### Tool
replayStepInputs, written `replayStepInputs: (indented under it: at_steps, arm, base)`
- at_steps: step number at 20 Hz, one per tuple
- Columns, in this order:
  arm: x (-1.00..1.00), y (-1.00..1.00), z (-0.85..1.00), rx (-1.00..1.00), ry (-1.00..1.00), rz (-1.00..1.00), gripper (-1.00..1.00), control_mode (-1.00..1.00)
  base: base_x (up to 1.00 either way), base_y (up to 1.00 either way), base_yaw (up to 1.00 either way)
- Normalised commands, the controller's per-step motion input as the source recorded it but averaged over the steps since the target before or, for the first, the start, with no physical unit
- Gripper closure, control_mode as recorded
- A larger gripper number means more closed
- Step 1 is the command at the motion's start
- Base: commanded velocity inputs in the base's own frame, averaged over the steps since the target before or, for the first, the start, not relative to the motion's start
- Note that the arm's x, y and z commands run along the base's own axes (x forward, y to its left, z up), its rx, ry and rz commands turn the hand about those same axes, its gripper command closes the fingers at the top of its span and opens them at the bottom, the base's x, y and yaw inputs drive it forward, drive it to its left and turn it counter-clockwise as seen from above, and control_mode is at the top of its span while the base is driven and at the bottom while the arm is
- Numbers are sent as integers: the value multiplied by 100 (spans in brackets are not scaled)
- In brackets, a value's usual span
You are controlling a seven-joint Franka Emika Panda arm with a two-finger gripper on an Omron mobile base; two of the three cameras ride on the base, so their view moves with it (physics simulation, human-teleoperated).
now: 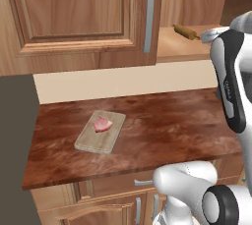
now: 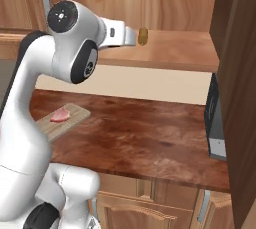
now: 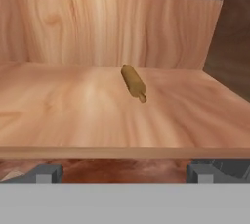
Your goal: Open the cabinet, retrieve the rolling pin, and place it next to the meat on the cutting board to prepare for tenderizing.
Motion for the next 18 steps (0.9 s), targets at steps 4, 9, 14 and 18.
replayStepInputs:
  at_steps: [4, 9, 14, 18]
  arm:
    - [44, -1, 0, 0, 0, 0, -100, -100]
    - [44, -1, 0, 0, 0, 0, -100, -100]
    - [34, -2, -5, 0, 0, 1, -100, -100]
    - [33, -4, -5, 0, 0, 2, -100, -100]
  base:
    - [0, 0, 0]
    - [0, 0, 0]
    - [0, 0, 0]
    - [0, 0, 0]
